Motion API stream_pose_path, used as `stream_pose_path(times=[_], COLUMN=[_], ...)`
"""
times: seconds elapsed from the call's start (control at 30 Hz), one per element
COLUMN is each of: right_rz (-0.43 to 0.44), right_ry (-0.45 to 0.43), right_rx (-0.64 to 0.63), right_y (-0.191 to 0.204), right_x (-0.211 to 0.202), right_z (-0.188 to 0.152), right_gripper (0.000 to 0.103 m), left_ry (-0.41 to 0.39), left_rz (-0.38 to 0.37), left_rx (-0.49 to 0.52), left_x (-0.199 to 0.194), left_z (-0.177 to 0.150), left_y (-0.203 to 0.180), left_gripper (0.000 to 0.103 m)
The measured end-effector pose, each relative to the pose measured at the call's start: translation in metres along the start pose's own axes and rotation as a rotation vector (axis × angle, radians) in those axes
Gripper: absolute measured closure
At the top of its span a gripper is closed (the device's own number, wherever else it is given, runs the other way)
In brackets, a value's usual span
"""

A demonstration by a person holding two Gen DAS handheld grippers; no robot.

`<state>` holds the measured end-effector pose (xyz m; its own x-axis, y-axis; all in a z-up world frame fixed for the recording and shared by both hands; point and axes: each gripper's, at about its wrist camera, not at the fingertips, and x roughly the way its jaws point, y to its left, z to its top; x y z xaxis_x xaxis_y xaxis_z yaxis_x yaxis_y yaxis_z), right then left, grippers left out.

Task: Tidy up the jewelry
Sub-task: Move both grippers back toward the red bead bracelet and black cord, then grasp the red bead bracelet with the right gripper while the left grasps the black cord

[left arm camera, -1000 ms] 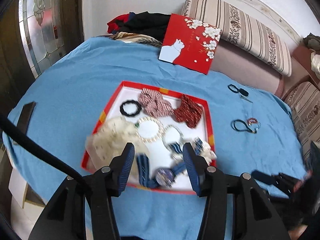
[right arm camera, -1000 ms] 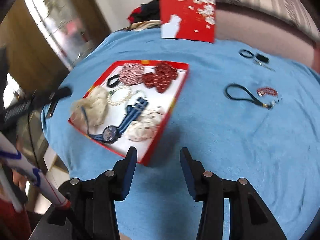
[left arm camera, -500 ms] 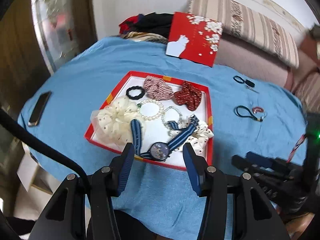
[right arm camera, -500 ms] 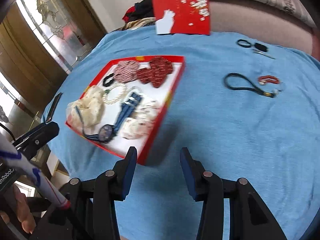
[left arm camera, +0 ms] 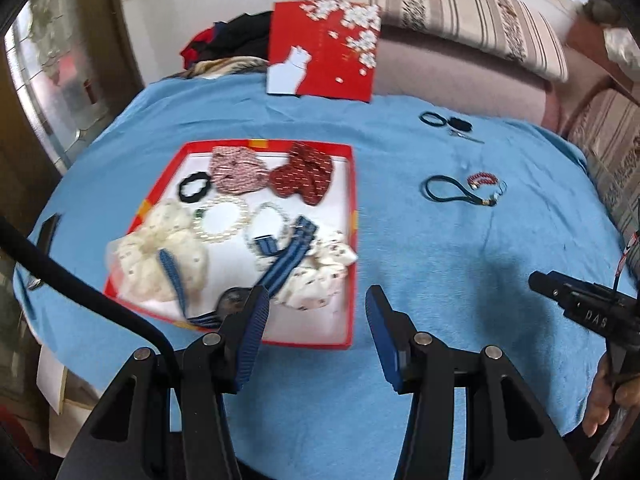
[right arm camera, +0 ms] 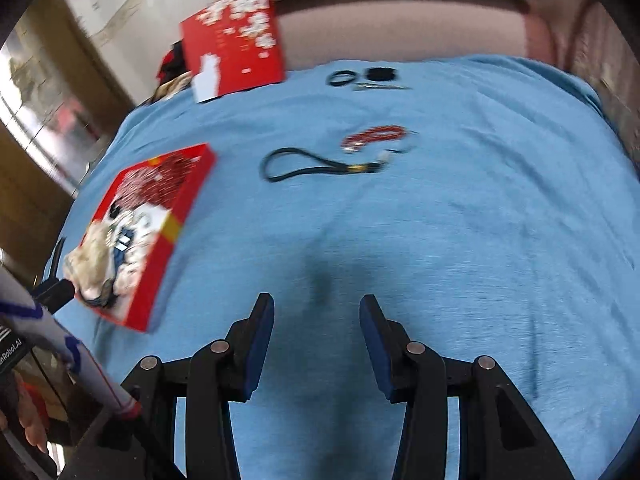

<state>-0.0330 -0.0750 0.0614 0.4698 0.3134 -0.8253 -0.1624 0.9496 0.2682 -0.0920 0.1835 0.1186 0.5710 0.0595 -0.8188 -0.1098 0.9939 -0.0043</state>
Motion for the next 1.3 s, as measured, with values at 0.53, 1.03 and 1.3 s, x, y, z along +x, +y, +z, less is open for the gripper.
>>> stream_pose_path(times=[0.53,1.03,1.3], right_rz=[-0.012,-0.048,-0.081], right_ry=[-0.064,0.022,0.077], right_rx=[0.129,0.019,-0.093], right_y=[-0.069,-0.066,-0.053], right_x=[0.027,0.106,0.136], right_z=[0.050,0.161,0.163], right_gripper=[0.055,0.055,0.062], left_ry=[0.097,0.188,0.176], left_rz=[-0.226,-0.332,-0.368], left_rx=[0.074,0.027,0.050], left_x=[0.110,0.196,0.205], left_z=[0.074,0.113,0.112], left_y=[-0.083,-0.110,-0.114], left_gripper=[0.054,0.054,0.056])
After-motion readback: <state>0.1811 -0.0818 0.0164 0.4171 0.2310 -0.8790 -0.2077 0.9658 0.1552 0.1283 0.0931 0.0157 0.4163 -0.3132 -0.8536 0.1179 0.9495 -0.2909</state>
